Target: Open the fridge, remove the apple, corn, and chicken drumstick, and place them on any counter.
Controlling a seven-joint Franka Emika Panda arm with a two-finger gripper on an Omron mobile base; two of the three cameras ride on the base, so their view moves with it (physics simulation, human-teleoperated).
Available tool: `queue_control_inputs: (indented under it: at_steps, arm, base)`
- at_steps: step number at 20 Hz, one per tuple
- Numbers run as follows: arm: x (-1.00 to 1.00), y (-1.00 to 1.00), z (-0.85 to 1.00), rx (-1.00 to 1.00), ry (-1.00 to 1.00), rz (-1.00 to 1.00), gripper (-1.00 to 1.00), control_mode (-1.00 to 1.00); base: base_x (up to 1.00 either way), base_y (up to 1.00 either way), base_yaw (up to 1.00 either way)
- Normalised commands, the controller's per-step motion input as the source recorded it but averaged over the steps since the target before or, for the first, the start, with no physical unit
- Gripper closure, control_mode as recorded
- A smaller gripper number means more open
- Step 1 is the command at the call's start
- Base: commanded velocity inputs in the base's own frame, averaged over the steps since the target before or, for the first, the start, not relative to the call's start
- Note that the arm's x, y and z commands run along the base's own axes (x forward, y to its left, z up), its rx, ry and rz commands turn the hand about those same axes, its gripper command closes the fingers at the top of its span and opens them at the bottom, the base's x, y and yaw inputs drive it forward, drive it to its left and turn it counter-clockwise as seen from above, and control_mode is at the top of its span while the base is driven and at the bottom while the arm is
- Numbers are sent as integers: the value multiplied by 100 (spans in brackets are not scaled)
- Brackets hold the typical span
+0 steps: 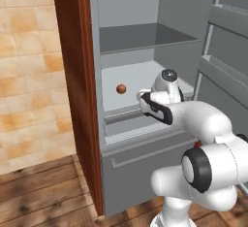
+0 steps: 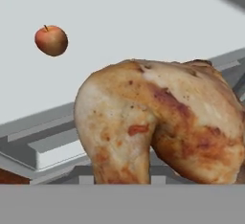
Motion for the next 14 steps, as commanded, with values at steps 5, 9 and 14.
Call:
queue_control_inputs:
  at_steps: [5, 9, 14]
  arm:
    - [0, 0, 0, 0, 0, 0, 100, 100]
    - [0, 0, 0, 0, 0, 0, 100, 100]
    - [0, 0, 0, 0, 0, 0, 100, 100]
  base:
    - [-22, 100, -15]
    - [-59, 50, -65]
    - [-38, 5, -93]
